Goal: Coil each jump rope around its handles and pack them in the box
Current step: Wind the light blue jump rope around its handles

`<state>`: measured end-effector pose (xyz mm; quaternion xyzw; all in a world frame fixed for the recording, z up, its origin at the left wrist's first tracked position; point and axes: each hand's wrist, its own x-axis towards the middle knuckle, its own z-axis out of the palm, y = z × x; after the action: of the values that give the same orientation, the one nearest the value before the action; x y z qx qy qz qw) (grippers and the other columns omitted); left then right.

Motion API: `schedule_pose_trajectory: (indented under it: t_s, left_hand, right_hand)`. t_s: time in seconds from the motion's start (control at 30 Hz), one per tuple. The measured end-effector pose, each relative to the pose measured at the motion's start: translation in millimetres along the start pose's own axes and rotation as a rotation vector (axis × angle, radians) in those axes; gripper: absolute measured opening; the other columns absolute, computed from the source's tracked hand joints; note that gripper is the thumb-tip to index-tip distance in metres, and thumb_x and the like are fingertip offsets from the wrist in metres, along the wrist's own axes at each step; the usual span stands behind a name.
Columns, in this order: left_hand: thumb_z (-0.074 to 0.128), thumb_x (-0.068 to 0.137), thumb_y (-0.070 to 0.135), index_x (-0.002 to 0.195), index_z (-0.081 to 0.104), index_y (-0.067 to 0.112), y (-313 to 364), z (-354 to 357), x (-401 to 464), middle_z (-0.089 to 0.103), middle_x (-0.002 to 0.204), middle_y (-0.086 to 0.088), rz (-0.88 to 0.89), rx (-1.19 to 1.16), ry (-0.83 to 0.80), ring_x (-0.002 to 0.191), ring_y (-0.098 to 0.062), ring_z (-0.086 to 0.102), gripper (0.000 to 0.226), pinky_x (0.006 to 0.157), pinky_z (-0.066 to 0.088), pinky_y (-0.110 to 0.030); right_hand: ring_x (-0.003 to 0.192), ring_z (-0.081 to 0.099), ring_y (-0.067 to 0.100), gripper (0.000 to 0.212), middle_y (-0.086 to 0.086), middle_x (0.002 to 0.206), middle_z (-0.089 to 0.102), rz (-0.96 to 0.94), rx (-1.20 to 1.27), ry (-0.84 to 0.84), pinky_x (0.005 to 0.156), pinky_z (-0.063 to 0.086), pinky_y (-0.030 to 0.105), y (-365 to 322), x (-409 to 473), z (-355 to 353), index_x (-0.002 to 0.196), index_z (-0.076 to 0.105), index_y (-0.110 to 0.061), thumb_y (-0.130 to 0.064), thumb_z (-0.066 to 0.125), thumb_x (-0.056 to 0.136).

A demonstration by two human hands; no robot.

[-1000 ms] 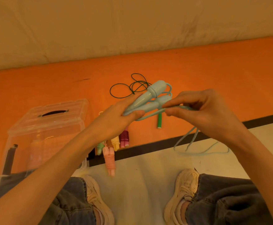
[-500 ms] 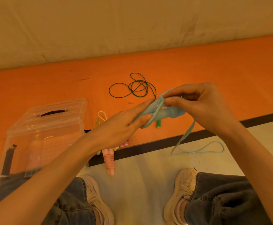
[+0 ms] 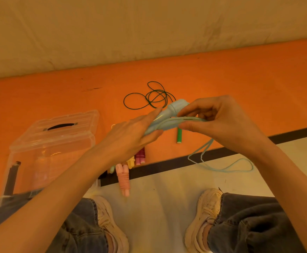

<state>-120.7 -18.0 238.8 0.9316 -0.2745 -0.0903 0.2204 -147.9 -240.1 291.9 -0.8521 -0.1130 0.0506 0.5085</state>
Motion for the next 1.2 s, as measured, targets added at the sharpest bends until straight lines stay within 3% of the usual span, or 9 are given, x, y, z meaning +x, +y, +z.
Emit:
schedule_pose_trajectory:
  t_s: [0.2,0.33,0.4,0.57,0.67,0.73,0.9,1.07,1.2]
  left_hand:
    - [0.014,0.088,0.068,0.153,0.005,0.033,-8.2,0.7,-3.4,0.056,0.125,0.001,0.017,0.193,-0.018,0.101,-0.019,0.057,0.074,0.080,0.043,-0.037]
    - [0.015,0.093,0.062,0.153,0.003,0.033,-9.7,3.5,-2.9,0.054,0.129,0.002,0.037,0.222,-0.055,0.099,-0.019,0.057,0.068,0.081,0.046,-0.040]
    - [0.013,0.090,0.066,0.153,0.002,0.033,-5.6,4.6,-2.3,0.054,0.131,0.002,0.073,0.262,-0.082,0.099,-0.018,0.059,0.072,0.080,0.046,-0.040]
    - [0.029,0.098,0.049,0.154,0.005,0.030,7.4,6.9,-2.3,0.057,0.120,0.001,0.100,0.205,-0.144,0.078,-0.012,0.048,0.064,0.057,0.033,-0.024]
    - [0.030,0.095,0.048,0.154,0.007,0.023,15.2,7.6,-7.0,0.055,0.129,-0.004,0.130,0.131,-0.131,0.097,-0.021,0.056,0.068,0.063,0.029,-0.017]
    - [0.028,0.091,0.049,0.154,0.005,0.016,22.3,8.2,-9.0,0.059,0.121,-0.010,0.132,0.115,-0.143,0.089,-0.027,0.057,0.075,0.068,0.033,-0.025]
    - [0.027,0.092,0.049,0.149,0.014,0.003,29.0,9.0,-10.8,0.059,0.093,-0.009,0.108,0.109,-0.165,0.070,-0.021,0.050,0.074,0.062,0.036,-0.032]
    - [0.043,0.097,0.042,0.135,-0.036,0.031,37.3,6.8,-13.3,0.036,0.078,0.016,0.130,0.050,-0.118,0.060,-0.005,0.042,0.088,0.058,0.034,-0.027]
    - [0.048,0.095,0.042,0.144,-0.022,0.035,45.9,2.9,-18.6,0.045,0.087,0.016,0.225,0.067,-0.116,0.069,-0.014,0.048,0.085,0.064,0.045,-0.033]
  right_hand:
    - [0.060,0.057,0.006,0.022,0.004,0.073,0.069,0.000,-0.180,-0.034,0.059,0.045,0.019,6.4,-3.2,-33.6,0.088,0.072,-0.020,-0.005,0.079,0.074]
    - [0.063,0.055,0.037,0.016,0.020,0.073,0.068,-0.071,-0.144,0.079,0.056,0.042,0.040,-1.1,-8.6,-51.3,0.087,0.075,-0.020,-0.023,0.077,0.071]
    - [0.059,0.048,0.034,0.014,0.021,0.069,0.065,-0.142,-0.152,0.159,0.054,0.036,0.039,-1.6,-3.3,-49.6,0.085,0.074,-0.023,-0.028,0.077,0.072]
    - [0.063,0.054,0.032,0.009,0.011,0.073,0.071,-0.233,-0.164,0.288,0.057,0.040,0.041,5.0,26.5,-35.8,0.082,0.073,-0.023,-0.022,0.079,0.075]
    - [0.053,0.047,0.003,0.011,-0.022,0.060,0.064,-0.235,-0.148,0.304,0.054,0.034,0.017,8.4,43.7,-27.6,0.082,0.073,-0.023,-0.020,0.079,0.074]
    - [0.049,0.043,-0.001,0.011,-0.030,0.054,0.058,-0.237,-0.176,0.291,0.052,0.028,0.010,11.2,53.1,-21.8,0.082,0.073,-0.023,-0.019,0.079,0.073]
    - [0.049,0.044,-0.002,0.012,-0.026,0.051,0.057,-0.193,-0.196,0.265,0.050,0.027,0.012,20.2,65.4,-17.4,0.079,0.074,-0.026,-0.022,0.081,0.070]
    - [0.044,0.042,-0.001,0.012,-0.029,0.044,0.052,-0.140,-0.197,0.253,0.046,0.025,0.011,22.4,66.7,-16.7,0.082,0.074,-0.020,-0.017,0.080,0.072]
    - [0.045,0.037,0.002,0.013,-0.025,0.049,0.058,-0.136,-0.151,0.196,0.047,0.025,0.014,24.9,66.4,-15.8,0.078,0.073,-0.026,-0.022,0.082,0.069]
